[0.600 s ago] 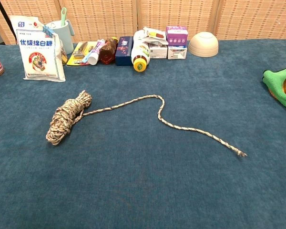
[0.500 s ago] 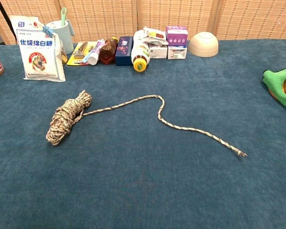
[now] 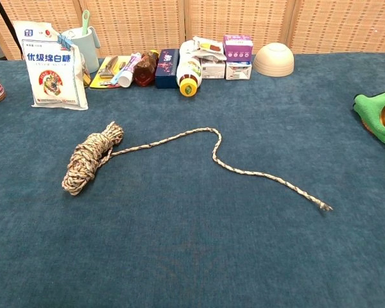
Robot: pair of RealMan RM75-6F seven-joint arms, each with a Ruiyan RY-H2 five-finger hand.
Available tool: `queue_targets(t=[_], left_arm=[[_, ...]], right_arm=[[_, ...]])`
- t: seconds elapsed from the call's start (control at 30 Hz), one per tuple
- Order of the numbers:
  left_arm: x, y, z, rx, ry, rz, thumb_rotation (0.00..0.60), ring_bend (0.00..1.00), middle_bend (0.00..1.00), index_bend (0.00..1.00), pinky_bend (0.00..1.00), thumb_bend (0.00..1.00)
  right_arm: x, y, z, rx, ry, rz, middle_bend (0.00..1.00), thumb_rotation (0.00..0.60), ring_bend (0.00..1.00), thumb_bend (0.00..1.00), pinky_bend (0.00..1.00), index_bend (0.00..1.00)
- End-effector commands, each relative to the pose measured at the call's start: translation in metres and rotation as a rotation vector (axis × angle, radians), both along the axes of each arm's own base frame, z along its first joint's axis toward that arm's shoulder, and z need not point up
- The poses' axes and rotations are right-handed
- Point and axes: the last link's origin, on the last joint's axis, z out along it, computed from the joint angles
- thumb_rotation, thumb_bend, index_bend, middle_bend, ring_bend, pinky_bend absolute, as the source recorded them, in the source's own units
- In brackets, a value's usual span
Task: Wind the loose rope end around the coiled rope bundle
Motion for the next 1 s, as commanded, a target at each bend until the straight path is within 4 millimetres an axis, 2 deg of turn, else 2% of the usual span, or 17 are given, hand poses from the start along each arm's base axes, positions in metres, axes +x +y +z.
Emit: queue_targets(t=[0.03,0.17,0.33,0.5,0.9,1.0], left_arm=[[0.001,-0.001,0.001,-0.006,-0.005,0.003,0.6,0.0,0.0,0.0,0.0,0.03],[0.002,-0.002,0.001,-0.01,-0.004,0.007,0.6,0.0,0.0,0.0,0.0,0.03],[0.003,0.001,0.0,-0.017,-0.005,0.008,0.6,0.0,0.0,0.0,0.0,0.03],[0.002,0.005,-0.002,-0.024,0.003,0.013,0.6,0.0,0.0,0.0,0.0,0.03],[0.001,0.01,-0.008,-0.022,0.023,0.036,0.6,0.0,0.0,0.0,0.0,0.03],[0.0,0.012,-0.009,-0.02,0.025,0.045,0.6,0.0,0.0,0.0,0.0,0.03]], right_arm=[[0.014,-0.011,-0.024,0.108,-0.006,0.065,0.0,0.6,0.0,0.0,0.0,0.15],[0.029,-0.021,-0.041,0.191,-0.023,0.095,0.0,0.6,0.0,0.0,0.0,0.26],[0.048,-0.035,-0.057,0.22,-0.014,0.141,0.0,0.6,0.0,0.0,0.0,0.32],[0.067,-0.05,-0.076,0.24,0.014,0.177,0.0,0.6,0.0,0.0,0.0,0.33],[0.105,-0.088,-0.154,0.387,0.052,0.165,0.0,0.6,0.0,0.0,0.0,0.36],[0.114,-0.096,-0.167,0.388,0.05,0.152,0.0,0.6,0.0,0.0,0.0,0.37]])
